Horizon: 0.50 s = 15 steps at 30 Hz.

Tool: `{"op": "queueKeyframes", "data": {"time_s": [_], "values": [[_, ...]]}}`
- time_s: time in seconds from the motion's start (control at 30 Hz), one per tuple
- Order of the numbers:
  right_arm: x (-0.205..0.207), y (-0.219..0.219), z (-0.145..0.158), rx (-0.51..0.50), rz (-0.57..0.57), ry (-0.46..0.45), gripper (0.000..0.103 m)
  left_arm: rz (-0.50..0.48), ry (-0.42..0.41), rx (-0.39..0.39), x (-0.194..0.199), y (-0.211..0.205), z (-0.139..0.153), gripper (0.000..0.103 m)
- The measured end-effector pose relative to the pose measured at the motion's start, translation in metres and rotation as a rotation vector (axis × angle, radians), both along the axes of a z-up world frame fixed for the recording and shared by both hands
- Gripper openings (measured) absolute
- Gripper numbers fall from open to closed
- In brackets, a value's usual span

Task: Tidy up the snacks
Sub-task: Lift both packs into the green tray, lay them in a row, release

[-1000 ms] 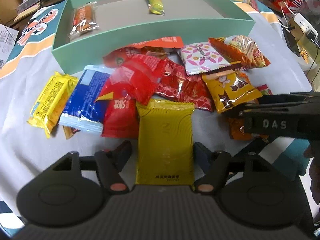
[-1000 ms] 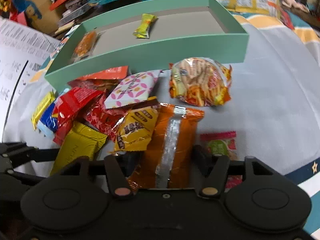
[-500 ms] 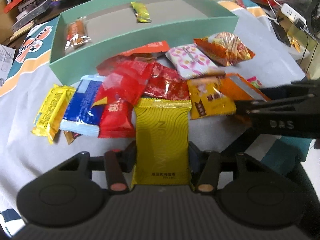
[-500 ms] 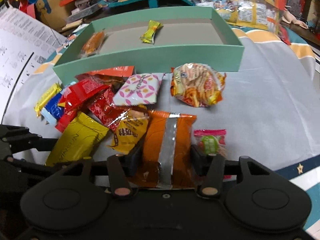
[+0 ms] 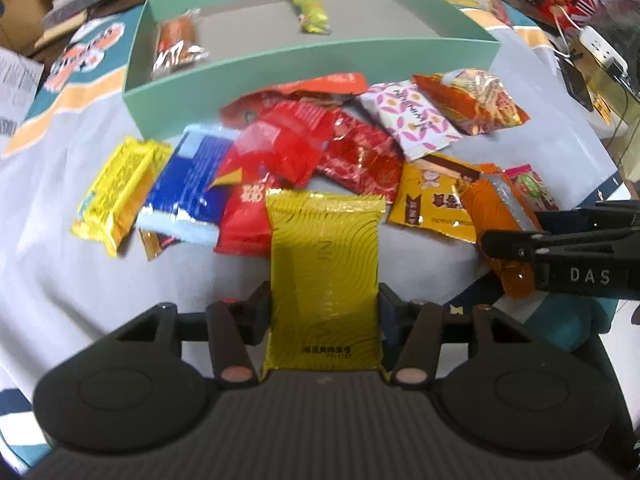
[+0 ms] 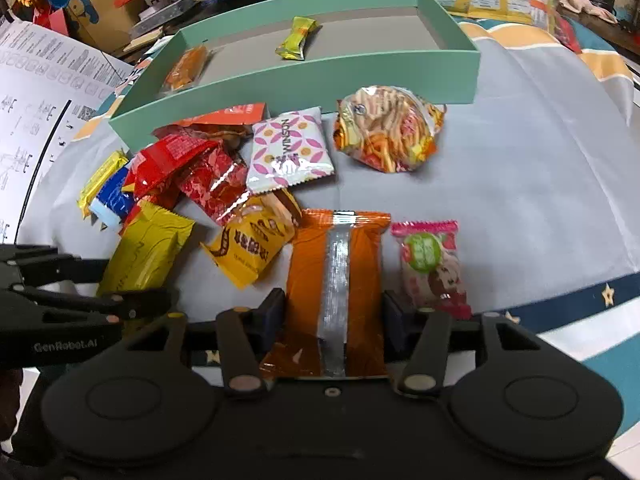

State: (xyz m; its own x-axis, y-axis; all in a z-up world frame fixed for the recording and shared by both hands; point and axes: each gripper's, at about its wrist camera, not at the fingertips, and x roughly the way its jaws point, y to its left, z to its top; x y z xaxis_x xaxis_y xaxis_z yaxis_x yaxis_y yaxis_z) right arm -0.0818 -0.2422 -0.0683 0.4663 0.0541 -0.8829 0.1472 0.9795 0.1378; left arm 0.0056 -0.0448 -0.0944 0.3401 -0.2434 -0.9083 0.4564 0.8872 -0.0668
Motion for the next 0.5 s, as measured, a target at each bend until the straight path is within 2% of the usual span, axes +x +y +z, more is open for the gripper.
{"op": "queueKeyframes", "data": {"time_s": [0.07, 0.2, 0.27, 0.3, 0.33, 0.37, 0.43, 0.5], "values": [[0.007, 0.004, -0.002, -0.006, 0.003, 0.007, 0.059, 0.006, 0.004, 0.007, 0.002, 0.000, -0.002, 0.054], [0.014, 0.014, -0.007, -0.034, 0.019, 0.011, 0.069, -0.002, -0.002, 0.031, 0.002, -0.003, -0.003, 0.063], [0.014, 0.019, -0.009, -0.054, 0.033, 0.005, 0.073, -0.004, -0.006, 0.035, 0.002, -0.004, -0.003, 0.063], [0.013, 0.022, -0.010, -0.080, 0.045, 0.000, 0.071, -0.007, -0.013, 0.040, 0.001, -0.006, -0.003, 0.056], [0.013, 0.026, -0.009, -0.126, 0.057, -0.008, 0.055, -0.014, -0.025, 0.046, 0.000, -0.007, -0.003, 0.051], [0.013, 0.026, -0.008, -0.138, 0.071, -0.010, 0.050, -0.019, -0.030, 0.046, -0.001, -0.008, -0.001, 0.051], [0.010, 0.021, -0.002, -0.098, 0.067, -0.012, 0.049, -0.020, -0.034, 0.025, -0.002, -0.007, 0.004, 0.051], [0.005, 0.018, 0.007, -0.111, 0.065, -0.033, 0.049, -0.021, -0.049, 0.006, -0.005, -0.005, 0.013, 0.050]]}}
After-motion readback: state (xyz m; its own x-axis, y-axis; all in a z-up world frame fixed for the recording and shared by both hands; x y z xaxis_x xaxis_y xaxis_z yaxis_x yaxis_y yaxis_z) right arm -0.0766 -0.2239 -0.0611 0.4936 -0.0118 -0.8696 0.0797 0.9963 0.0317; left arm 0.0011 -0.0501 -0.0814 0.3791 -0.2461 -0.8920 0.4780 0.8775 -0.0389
